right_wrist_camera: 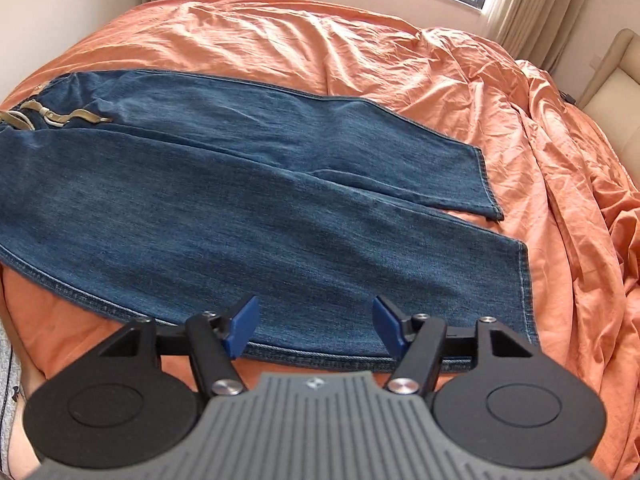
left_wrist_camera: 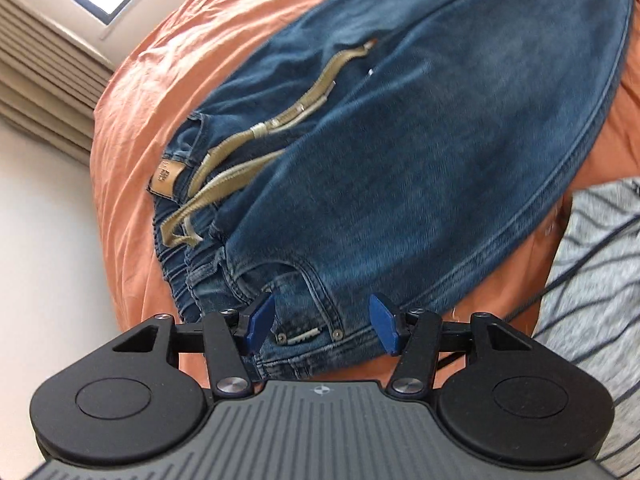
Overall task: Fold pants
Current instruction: 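Move the left tool down to the jeans' waistband beside the drawstring, then grasp the waistband with the left tool while the right tool grasps the leg hem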
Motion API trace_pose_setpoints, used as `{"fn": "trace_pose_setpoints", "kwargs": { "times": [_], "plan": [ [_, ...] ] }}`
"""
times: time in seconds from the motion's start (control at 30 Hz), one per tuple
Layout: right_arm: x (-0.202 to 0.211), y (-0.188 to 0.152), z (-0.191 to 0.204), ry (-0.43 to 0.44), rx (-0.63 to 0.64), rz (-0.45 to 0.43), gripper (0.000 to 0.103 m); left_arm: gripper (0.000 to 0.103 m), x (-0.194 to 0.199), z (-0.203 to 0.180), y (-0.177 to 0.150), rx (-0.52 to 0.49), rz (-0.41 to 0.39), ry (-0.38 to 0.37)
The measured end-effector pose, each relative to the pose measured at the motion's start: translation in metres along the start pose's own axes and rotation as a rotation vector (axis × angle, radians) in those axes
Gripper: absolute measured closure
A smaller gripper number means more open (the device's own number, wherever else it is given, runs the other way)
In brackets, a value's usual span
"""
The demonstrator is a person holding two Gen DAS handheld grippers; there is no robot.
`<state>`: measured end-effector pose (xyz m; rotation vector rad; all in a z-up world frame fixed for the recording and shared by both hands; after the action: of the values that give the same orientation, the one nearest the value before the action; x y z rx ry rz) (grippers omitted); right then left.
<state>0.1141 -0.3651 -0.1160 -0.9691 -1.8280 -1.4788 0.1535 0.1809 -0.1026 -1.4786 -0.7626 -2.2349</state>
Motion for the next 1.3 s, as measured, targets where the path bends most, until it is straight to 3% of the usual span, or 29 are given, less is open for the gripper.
{"fn": "trace_pose_setpoints", "kwargs": {
  "times": [0.1,0.3,0.4,0.73,0.8,1.0,1.13,1.3],
  "plan": [
    [-0.007,0.0,-0.008,-0.011,-0.022,0.036,0.043,0.038,-0.014,-0.003,-0.014,-0.046,0.025,-0.057],
    [-0.018,0.005,-0.02,-0.05,-0.017,0.082,0.043,0.038,-0.036,-0.013,-0.025,-0.133,0.042,-0.059],
    [-0.024,0.011,-0.026,-0.068,-0.01,0.107,0.043,0.03,-0.046,-0.02,-0.024,-0.177,0.065,-0.073],
    [-0.045,0.009,-0.04,-0.074,-0.008,0.209,0.043,0.022,-0.065,-0.034,-0.018,-0.267,0.122,-0.003],
    [-0.047,0.006,-0.041,-0.073,0.006,0.222,0.043,0.055,-0.066,-0.036,-0.015,-0.233,0.119,0.022],
    [-0.051,0.0,-0.053,-0.099,0.095,0.242,0.042,0.071,-0.035,-0.037,-0.005,-0.133,0.025,0.12],
    [-0.059,-0.007,-0.055,-0.11,0.212,0.258,0.032,0.073,-0.008,-0.012,0.011,0.095,-0.076,0.119],
    [-0.074,-0.022,-0.045,-0.13,0.411,0.287,0.026,0.074,0.014,0.006,0.031,0.227,-0.126,0.119]
  ]
}}
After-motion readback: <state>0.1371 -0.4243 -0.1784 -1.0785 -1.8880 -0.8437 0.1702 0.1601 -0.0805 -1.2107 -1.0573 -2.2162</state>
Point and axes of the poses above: each gripper's, at about its wrist camera, not at the fingertips, and x roughly against the way its jaws point, z to its left, y to its top, the point moved 2 cm from there along -x, roughly the way its jaws point, and after that the axes turned 8 degrees about -y, right-handed, at the moved point
